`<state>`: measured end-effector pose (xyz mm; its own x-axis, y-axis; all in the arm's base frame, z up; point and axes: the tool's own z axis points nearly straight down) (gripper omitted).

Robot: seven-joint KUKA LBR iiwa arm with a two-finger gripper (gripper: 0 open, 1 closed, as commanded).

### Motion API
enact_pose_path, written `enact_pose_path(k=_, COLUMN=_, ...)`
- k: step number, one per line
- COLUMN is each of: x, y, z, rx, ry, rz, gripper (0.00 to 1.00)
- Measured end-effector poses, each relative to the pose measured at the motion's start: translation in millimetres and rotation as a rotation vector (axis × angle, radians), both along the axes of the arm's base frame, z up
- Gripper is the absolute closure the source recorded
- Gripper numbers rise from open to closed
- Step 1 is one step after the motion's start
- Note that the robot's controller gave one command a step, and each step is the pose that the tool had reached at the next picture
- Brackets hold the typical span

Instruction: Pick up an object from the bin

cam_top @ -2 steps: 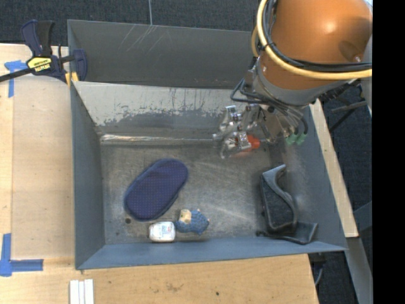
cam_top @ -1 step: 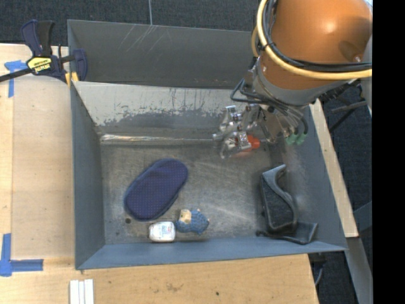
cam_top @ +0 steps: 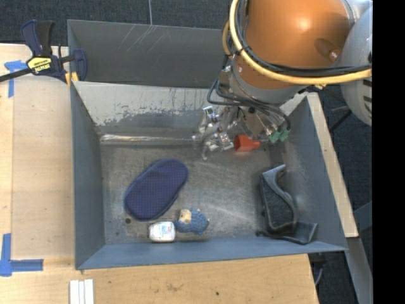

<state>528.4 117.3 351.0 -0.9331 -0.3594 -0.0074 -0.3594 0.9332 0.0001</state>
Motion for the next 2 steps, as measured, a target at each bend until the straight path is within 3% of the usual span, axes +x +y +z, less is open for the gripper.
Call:
enact_pose_path(k=1, x=-5.1, y=17.6, z=-73.8, rx=-0.002, ry=0.009, rz=-0.284, gripper=1.0)
enact_pose_path(k=2, x=-4.3, y=17.5, z=-71.9, rx=-0.001, ry=0.005, rz=-0.284, gripper=0.0)
